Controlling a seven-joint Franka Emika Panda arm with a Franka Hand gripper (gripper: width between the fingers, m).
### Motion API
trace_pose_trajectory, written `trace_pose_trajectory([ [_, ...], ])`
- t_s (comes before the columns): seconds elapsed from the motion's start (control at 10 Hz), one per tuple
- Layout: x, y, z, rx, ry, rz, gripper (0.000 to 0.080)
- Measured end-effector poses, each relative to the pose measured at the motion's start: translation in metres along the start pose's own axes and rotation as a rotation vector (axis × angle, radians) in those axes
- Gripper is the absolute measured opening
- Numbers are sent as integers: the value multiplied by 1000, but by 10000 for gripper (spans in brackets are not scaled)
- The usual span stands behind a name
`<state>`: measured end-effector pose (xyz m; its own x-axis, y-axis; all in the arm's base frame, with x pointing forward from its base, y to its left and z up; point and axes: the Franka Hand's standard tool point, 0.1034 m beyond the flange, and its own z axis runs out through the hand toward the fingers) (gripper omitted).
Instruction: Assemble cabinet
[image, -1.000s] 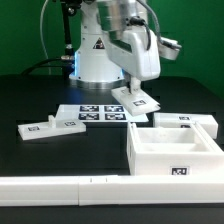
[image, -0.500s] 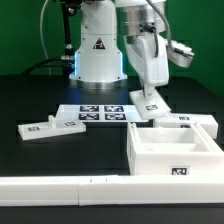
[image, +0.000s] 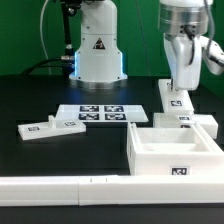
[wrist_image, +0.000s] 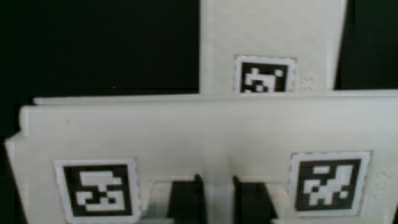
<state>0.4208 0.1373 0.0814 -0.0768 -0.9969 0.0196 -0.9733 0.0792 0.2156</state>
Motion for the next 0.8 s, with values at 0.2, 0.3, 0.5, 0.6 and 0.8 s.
trace_pose_trajectory([
  [0.2,-1,14,-18,-149,115,-62,62],
  [0.3,-6,7,-27,-146,189,-119,62],
  [0.5,-11,11,-23,-179,176,-172,62],
  [0.6,-10,10,-23,-178,175,-171,62],
  [0.8,11,4,-43,-299,172,-171,64],
])
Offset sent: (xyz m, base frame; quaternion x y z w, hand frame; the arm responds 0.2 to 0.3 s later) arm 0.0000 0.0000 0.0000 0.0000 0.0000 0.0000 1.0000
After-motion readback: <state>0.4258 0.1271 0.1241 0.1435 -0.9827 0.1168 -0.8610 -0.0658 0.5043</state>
